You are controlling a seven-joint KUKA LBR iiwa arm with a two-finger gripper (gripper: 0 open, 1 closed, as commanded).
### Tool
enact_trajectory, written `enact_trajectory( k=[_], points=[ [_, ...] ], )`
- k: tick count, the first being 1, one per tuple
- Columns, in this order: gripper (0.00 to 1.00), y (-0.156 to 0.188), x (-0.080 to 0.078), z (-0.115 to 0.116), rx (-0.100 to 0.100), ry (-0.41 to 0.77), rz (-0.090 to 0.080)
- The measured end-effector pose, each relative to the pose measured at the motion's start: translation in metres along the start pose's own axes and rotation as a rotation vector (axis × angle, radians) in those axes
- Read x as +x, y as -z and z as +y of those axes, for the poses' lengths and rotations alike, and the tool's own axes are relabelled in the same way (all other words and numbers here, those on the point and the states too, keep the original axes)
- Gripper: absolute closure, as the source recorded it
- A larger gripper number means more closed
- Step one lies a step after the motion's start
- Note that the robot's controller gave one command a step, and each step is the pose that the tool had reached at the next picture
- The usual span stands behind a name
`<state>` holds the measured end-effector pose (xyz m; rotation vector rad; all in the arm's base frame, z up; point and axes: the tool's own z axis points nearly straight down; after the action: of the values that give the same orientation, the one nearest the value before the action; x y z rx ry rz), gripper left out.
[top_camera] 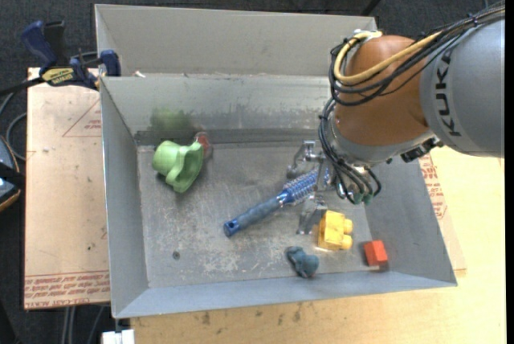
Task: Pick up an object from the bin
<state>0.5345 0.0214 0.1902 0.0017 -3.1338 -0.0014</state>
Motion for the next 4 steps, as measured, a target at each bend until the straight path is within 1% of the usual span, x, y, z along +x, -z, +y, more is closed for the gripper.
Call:
enact_trajectory(
  k=[1,2,4],
  points=[
    [0.0,-0.1172,-0.0529,-0.0674,-0.004,0.075,-0.012],
    [0.0,-0.1139,-0.0546,-0.0664,-0.001,0.075,-0.01],
    [0.0,-0.1115,-0.0566,-0.0654,0.0,0.074,-0.01]
  ],
)
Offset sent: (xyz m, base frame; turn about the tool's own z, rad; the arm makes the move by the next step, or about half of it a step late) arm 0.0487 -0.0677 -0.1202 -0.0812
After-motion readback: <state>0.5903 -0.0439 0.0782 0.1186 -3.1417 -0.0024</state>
